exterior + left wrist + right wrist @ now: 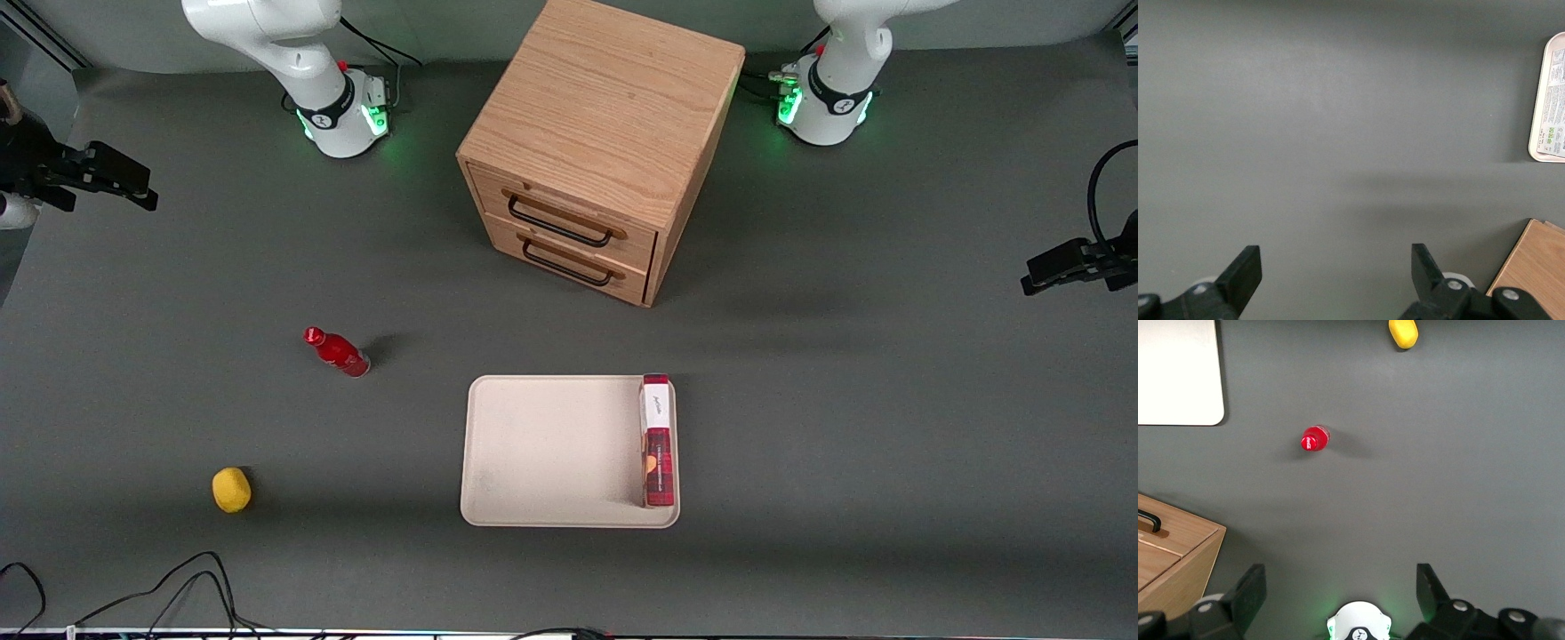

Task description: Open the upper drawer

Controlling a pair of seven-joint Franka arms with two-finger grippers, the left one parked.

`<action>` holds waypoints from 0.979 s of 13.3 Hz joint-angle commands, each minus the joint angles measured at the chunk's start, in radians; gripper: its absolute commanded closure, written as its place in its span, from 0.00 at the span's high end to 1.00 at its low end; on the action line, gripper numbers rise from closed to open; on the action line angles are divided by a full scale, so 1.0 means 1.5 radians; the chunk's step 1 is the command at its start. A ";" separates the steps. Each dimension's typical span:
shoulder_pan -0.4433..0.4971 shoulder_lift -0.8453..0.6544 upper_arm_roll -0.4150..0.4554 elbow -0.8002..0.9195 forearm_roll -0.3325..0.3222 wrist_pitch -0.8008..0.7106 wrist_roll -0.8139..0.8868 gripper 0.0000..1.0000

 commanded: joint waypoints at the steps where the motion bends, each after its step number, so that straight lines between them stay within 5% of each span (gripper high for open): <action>1: 0.009 0.007 -0.007 0.014 0.009 0.001 0.016 1.00; 9: 0.010 0.011 -0.005 0.027 0.055 0.002 0.035 1.00; 13: 0.010 0.066 0.014 0.100 0.095 -0.007 -0.126 1.00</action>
